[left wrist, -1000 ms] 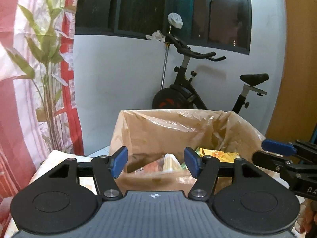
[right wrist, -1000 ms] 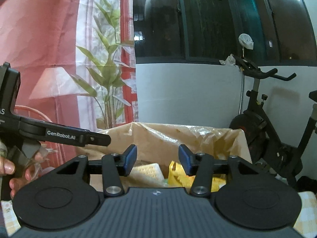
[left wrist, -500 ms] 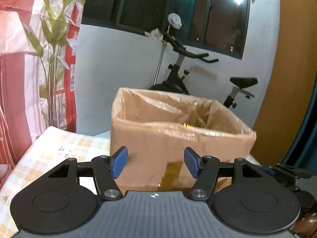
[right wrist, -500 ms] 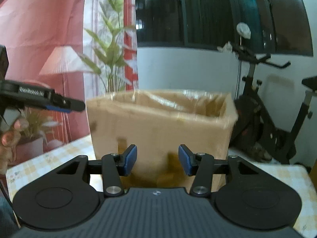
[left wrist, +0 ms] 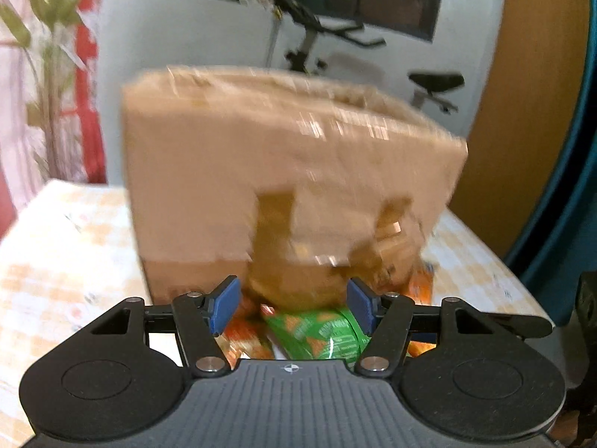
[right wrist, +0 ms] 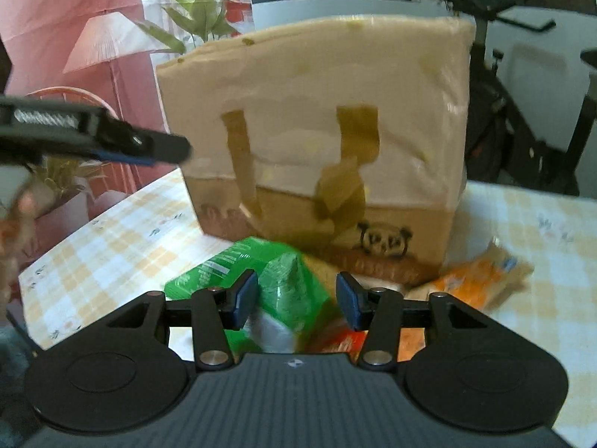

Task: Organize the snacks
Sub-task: 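Move both tools back to the table and close left tool on green chip bag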

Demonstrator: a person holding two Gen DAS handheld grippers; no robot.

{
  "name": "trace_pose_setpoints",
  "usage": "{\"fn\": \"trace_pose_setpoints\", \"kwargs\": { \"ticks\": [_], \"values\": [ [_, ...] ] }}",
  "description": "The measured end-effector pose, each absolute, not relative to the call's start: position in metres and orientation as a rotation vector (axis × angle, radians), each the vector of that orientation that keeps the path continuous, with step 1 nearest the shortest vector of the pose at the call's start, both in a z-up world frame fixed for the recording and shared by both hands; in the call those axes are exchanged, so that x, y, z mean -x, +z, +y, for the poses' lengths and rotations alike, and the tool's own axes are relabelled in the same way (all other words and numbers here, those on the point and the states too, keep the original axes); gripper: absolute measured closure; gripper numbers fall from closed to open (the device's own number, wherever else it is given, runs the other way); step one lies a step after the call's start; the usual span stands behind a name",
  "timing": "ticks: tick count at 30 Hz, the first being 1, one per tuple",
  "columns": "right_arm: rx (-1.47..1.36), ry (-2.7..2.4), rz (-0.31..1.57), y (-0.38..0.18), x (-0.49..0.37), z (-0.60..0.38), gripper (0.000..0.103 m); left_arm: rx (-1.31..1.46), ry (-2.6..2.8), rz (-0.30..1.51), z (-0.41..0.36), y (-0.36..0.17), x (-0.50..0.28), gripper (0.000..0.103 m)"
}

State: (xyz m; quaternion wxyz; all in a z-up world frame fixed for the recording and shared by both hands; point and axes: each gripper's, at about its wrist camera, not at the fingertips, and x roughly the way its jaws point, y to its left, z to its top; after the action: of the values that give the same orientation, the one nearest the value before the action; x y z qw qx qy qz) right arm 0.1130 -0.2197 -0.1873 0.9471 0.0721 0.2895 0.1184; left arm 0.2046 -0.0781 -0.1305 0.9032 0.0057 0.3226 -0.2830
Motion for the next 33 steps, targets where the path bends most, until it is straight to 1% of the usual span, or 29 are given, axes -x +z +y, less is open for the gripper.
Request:
{"fn": "trace_pose_setpoints", "kwargs": {
  "ticks": [6,7,8,13,15,22,23,25,26,27,29,33],
  "values": [
    [-0.147,0.251,0.643,-0.198,-0.101,-0.219,0.053,0.004,-0.648,0.794,-0.1,-0.17,-0.212,0.032],
    [-0.145,0.247,0.652,-0.2,-0.1,-0.219,0.053,0.002,-0.648,0.809,-0.102,-0.176,-0.212,0.031],
    [-0.153,0.247,0.655,-0.201,-0.099,-0.221,0.053,0.012,-0.65,0.812,-0.103,-0.18,-0.212,0.025],
    [-0.168,0.248,0.658,-0.203,-0.098,-0.224,0.053,0.075,-0.638,0.838,-0.105,-0.189,-0.218,0.019],
    [-0.166,0.253,0.658,-0.202,-0.098,-0.224,0.053,0.108,-0.635,0.858,-0.107,-0.192,-0.222,0.013],
    [-0.169,0.248,0.653,-0.205,-0.099,-0.224,0.053,0.225,-0.638,0.92,-0.11,-0.207,-0.234,0.01],
    [-0.168,0.244,0.655,-0.204,-0.099,-0.225,0.053,0.22,-0.64,0.92,-0.112,-0.208,-0.234,0.01],
    [-0.168,0.238,0.66,-0.205,-0.098,-0.226,0.053,0.192,-0.65,0.912,-0.114,-0.208,-0.23,0.015],
    [-0.17,0.236,0.664,-0.206,-0.098,-0.226,0.053,0.177,-0.659,0.896,-0.115,-0.207,-0.227,0.026],
    [-0.171,0.235,0.667,-0.206,-0.098,-0.226,0.053,0.162,-0.664,0.873,-0.113,-0.205,-0.224,0.033],
    [-0.172,0.229,0.667,-0.207,-0.097,-0.226,0.053,0.142,-0.645,0.856,-0.108,-0.2,-0.22,0.04],
    [-0.173,0.217,0.639,-0.201,-0.091,-0.23,0.053,0.083,-0.59,0.82,-0.092,-0.191,-0.212,0.042]
  ]
}}
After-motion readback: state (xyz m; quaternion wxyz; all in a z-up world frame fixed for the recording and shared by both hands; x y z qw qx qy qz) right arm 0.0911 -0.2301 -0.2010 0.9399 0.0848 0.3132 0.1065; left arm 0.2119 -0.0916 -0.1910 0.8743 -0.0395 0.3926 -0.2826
